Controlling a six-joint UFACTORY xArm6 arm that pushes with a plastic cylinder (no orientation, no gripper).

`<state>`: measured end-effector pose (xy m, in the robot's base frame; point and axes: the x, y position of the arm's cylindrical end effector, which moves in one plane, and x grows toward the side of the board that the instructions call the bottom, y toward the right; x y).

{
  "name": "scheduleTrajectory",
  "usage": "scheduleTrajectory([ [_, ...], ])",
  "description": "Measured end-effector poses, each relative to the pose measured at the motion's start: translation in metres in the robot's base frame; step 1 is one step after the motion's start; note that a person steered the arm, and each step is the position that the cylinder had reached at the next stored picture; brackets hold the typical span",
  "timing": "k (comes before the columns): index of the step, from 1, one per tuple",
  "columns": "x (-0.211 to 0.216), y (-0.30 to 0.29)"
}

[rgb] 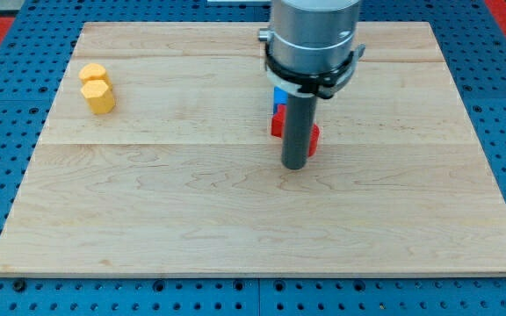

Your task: Slightly push the blue and red blocks

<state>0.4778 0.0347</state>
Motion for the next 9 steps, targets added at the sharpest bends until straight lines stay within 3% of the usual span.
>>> scheduleTrajectory([
  [1, 0.000, -0.063],
  [2, -0.052, -0.054],
  [5, -0.054, -0.015],
  [6, -0.054, -0.024],
  [7, -0.058, -0.073],
  [9, -0.127, -0.061],
])
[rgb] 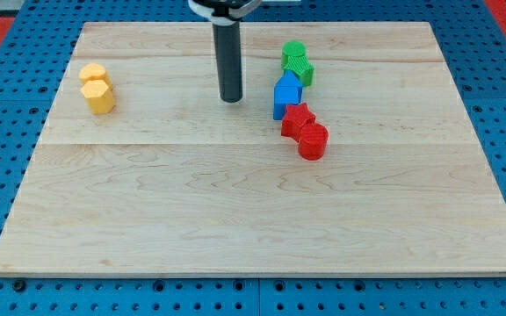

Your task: Slightly push the blue and red blocks

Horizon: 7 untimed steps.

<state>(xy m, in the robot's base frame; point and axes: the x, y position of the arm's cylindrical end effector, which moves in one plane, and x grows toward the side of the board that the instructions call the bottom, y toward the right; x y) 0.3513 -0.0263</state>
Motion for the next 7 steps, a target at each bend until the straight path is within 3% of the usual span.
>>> scheduleTrajectory([
  [5, 0.000, 0.058],
  [7, -0.043, 0.054],
])
